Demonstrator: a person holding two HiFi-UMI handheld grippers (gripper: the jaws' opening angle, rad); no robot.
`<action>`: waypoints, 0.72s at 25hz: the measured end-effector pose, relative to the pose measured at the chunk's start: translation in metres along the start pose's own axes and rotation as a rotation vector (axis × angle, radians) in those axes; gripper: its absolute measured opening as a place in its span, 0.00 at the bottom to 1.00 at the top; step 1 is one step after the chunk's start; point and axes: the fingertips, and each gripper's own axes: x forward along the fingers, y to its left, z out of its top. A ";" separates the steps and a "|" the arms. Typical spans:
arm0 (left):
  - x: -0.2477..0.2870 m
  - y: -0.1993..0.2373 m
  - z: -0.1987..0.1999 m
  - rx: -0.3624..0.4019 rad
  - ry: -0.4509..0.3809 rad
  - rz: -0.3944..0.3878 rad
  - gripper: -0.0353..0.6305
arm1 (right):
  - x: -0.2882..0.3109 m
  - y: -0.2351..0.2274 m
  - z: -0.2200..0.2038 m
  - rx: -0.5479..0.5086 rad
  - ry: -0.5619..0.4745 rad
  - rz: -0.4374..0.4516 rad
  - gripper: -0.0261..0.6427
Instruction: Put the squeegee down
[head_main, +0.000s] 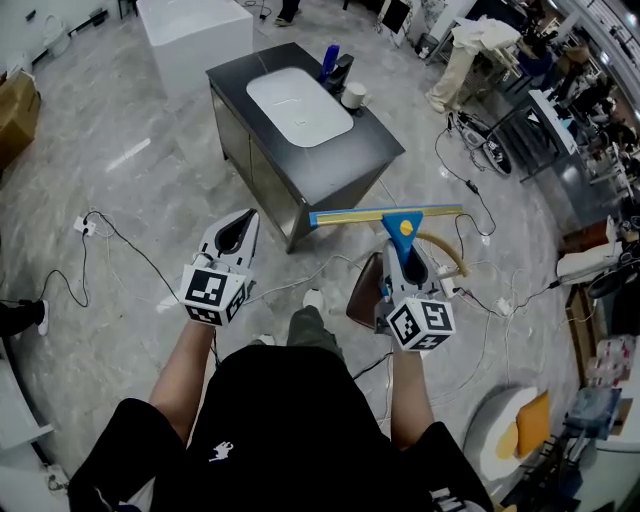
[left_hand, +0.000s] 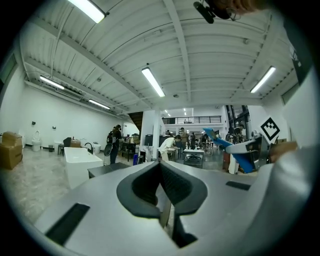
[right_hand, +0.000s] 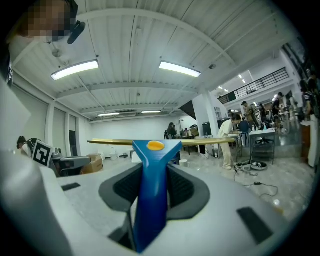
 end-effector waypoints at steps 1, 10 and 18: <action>0.006 0.001 0.000 -0.006 0.000 0.003 0.06 | 0.006 -0.005 0.001 0.002 0.001 0.003 0.24; 0.079 0.015 -0.002 0.001 0.010 0.051 0.06 | 0.068 -0.055 0.007 0.005 0.018 0.043 0.24; 0.142 0.020 0.001 0.007 0.042 0.075 0.06 | 0.123 -0.095 0.013 0.026 0.053 0.082 0.24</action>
